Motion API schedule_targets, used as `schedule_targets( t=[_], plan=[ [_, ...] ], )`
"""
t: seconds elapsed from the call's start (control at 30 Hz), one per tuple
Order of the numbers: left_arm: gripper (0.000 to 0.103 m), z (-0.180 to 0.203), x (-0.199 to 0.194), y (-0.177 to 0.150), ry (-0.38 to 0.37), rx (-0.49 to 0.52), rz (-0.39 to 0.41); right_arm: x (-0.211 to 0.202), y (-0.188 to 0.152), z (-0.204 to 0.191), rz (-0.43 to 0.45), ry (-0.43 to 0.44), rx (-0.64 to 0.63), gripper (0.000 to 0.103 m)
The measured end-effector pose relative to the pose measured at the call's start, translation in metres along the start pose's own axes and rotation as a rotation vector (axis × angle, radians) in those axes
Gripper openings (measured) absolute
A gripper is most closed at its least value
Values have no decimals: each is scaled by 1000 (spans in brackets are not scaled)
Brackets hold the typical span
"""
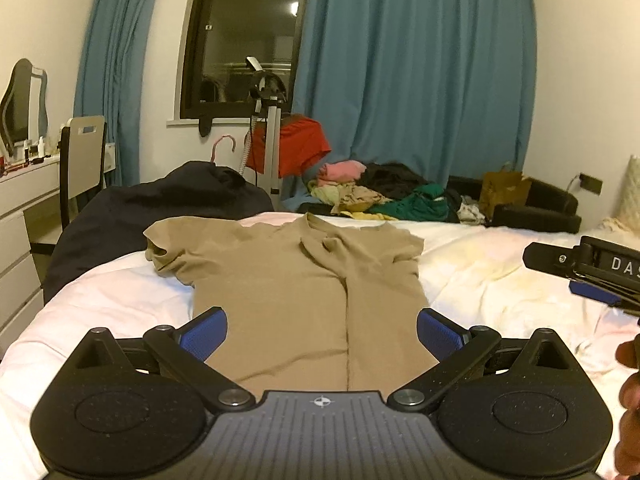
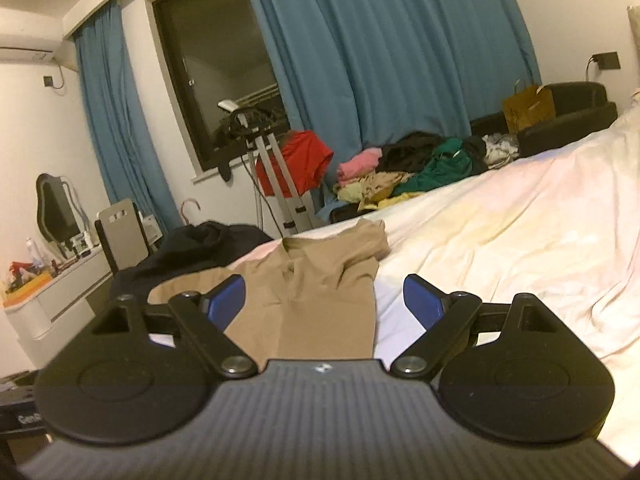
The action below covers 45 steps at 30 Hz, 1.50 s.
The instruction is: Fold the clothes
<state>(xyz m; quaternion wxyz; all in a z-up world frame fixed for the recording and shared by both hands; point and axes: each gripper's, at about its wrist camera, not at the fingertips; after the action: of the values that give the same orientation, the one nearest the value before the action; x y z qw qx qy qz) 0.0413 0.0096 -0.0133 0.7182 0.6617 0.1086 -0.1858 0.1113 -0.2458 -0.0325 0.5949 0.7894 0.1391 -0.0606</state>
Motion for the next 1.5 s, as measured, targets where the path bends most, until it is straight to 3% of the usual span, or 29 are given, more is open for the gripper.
schedule_targets(
  t=[0.23, 0.43, 0.57, 0.73, 0.87, 1.0, 1.13, 1.27, 1.3, 1.33, 1.4, 1.5],
  plan=[
    [102, -20, 27, -19, -9, -17, -49, 3, -12, -7, -16, 12, -51, 87],
    [102, -59, 81, -16, 24, -150, -162, 8, -18, -14, -33, 16, -60, 87],
    [102, -100, 134, 4, 103, -265, -215, 15, -21, -14, -54, 17, -52, 87],
    [102, -161, 195, 19, 200, -428, -207, 32, -25, -14, -79, 40, -39, 87],
    [100, -206, 244, 20, 273, -498, -187, 55, -32, -16, -115, 50, -45, 87],
    [100, -230, 290, 25, 329, -447, -145, 80, -40, -12, -158, 53, -40, 87],
    [101, -241, 326, 40, 338, -413, -77, 105, -48, -5, -203, 53, -16, 87],
    [80, -240, 363, 58, 346, -333, -81, 127, -56, 1, -250, 49, 13, 87],
    [60, -237, 369, 61, 349, -306, -86, 131, -57, 3, -259, 50, 24, 87],
    [33, -235, 374, 65, 347, -283, -99, 135, -58, 5, -265, 52, 32, 87],
    [5, -229, 377, 74, 356, -251, -105, 138, -59, 6, -268, 50, 38, 87],
    [4, -214, 366, 91, 367, -203, -68, 139, -56, 6, -268, 49, 57, 87]
  ],
)
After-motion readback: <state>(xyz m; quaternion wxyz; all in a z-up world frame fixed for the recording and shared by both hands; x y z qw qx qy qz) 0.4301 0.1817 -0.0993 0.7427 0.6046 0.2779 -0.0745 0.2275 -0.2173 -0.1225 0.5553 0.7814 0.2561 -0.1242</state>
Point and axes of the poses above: each gripper's, at about its wrist camera, not at the fingertips, and x roughly the way its jaws point, z to its right, y to its top, and after that the axes turned 3 degrees about -x, right-handed
